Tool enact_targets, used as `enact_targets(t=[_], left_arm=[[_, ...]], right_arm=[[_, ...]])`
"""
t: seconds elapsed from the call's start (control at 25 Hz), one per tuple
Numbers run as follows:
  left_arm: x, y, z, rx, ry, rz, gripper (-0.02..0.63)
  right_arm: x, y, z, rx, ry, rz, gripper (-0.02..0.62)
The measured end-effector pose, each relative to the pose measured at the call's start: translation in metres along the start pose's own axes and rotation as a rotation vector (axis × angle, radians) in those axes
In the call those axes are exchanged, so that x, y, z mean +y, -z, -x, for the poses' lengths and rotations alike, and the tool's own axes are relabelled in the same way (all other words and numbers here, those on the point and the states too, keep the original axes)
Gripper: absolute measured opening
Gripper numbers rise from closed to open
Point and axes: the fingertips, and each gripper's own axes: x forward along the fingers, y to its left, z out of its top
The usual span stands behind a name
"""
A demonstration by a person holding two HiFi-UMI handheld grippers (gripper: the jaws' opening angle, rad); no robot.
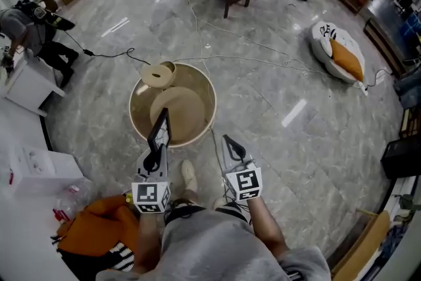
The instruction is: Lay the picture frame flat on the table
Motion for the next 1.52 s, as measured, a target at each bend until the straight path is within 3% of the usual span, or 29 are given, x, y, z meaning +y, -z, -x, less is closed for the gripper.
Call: enact_targets(t=[0.48,0.92,1.2,1.52], left_arm=[[0.12,0.003,-0.091,0.048,0.069,0.061,0.035],[0.178,0.027,-0.138,0.082,0.092,0.121,0.035],[0.2,0.059,-0.167,0.119,0.058,0.151,0.034],[0.227,0.123,-0.202,0.172,-0.018,0.199,0.034]], right_arm=[[0.012,-0.021,-0.144,0.062,0.055,-0.001,-0.002],[0.027,-0.017,-0.225,0.1,0.043,0.016,-0.002],[0.026,0.011,-0.267,0.137,-0.005,0.002,-0.002],[0.021,0.087,-0.325,0.195,-0.049,-0.047,-0.002]])
